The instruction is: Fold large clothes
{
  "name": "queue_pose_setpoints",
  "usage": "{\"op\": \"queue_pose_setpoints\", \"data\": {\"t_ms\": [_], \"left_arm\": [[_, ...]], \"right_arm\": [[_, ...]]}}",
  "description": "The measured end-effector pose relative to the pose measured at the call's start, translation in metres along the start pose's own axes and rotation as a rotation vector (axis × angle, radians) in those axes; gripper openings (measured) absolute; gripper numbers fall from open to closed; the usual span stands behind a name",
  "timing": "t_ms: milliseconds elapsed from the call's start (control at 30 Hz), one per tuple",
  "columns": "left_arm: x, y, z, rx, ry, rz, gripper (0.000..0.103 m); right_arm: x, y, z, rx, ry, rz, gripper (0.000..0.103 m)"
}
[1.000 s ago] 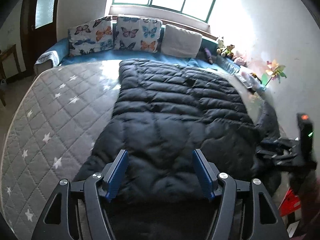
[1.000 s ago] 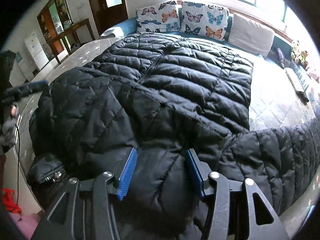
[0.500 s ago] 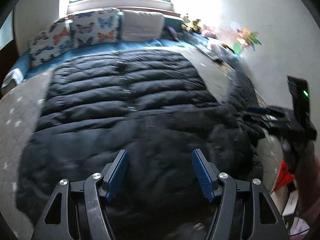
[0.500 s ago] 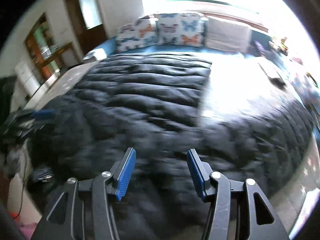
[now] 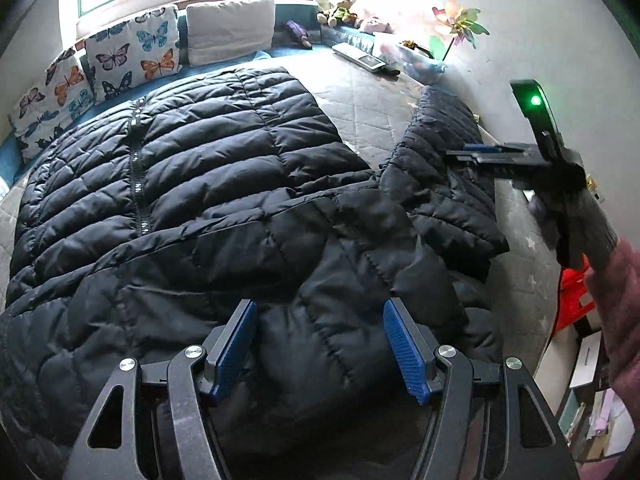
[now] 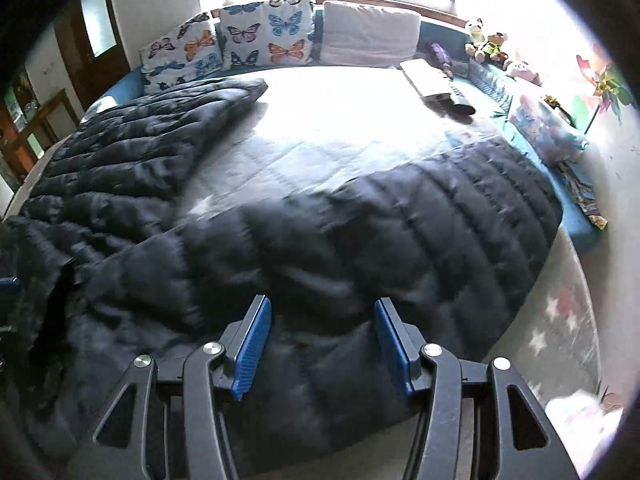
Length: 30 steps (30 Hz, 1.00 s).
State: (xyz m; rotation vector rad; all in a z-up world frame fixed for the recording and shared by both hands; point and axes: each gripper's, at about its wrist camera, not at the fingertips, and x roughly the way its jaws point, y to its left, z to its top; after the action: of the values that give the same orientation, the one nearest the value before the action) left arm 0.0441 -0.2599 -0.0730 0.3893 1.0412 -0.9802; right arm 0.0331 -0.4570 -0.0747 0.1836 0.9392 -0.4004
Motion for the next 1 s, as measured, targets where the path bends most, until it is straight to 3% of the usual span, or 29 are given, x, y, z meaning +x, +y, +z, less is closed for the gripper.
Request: {"op": "queue_pose_setpoints", "data": {"t_ms": [100, 400, 600, 867, 1000], "left_arm": [[0.004, 0.001, 0.001, -0.002, 0.013, -0.004, 0.069], [0.011, 0.005, 0.001, 0.001, 0.046, -0.024, 0.069], [0.014, 0.009, 0.000, -0.003, 0.057, -0.033, 0.070], [0.018, 0.008, -0.002, 0.006, 0.060, -0.032, 0.073], [0.020, 0.009, -0.001, 0.002, 0.065, -0.037, 0.075]], "right_arm": [[0.010, -0.014, 0.010, 0.016, 0.001, -0.021, 0.071], [0.027, -0.035, 0.022, 0.029, 0.009, -0.009, 0.085], [0.037, -0.059, 0.035, 0.094, 0.020, 0.020, 0.089], [0.055, -0.085, 0.057, 0.160, 0.023, -0.034, 0.090], [0.063, -0.090, 0.064, 0.169, 0.016, -0.074, 0.095]]}}
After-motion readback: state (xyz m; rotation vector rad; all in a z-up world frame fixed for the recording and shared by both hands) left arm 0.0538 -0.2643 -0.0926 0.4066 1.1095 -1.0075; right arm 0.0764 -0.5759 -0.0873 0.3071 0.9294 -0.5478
